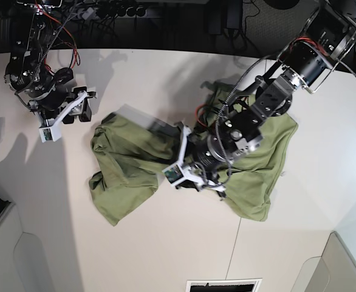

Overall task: Layout the t-shirt on the table in an organized manner, then fold the t-shirt properly
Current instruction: 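Grasp the shirt middle with the left gripper and pull it toward the hem, then drag the shirt fabric with the left gripper back toward the collar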

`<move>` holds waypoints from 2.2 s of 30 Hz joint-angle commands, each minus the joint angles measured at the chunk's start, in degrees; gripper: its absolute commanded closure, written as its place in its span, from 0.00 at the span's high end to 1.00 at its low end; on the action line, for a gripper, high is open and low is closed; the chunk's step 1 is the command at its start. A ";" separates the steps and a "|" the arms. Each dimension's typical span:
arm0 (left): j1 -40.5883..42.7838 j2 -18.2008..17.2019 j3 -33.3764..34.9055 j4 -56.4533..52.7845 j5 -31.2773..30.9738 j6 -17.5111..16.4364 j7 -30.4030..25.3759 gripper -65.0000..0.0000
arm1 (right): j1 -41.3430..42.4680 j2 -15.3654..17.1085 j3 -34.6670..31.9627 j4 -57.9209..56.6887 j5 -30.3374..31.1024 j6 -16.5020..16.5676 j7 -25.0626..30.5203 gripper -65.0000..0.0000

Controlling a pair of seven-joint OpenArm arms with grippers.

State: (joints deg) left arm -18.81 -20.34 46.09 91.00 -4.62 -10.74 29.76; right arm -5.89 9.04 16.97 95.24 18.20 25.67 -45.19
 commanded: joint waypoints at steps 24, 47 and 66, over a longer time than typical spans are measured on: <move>-7.54 12.07 8.00 -13.64 10.71 11.50 -4.94 0.02 | -2.51 0.44 7.34 1.05 6.88 0.26 1.29 0.43; -21.66 0.26 -11.50 -8.59 7.28 20.50 -4.35 0.00 | -2.38 0.44 7.34 1.05 6.25 0.26 1.70 0.43; -17.75 -2.82 -16.81 -15.23 -0.94 21.75 -0.55 0.37 | -2.08 -1.77 7.28 1.05 7.72 0.31 3.61 0.43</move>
State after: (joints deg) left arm -34.44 -22.96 29.67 74.61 -6.37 10.44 31.05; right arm -8.60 6.66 23.99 95.26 25.17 25.71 -42.83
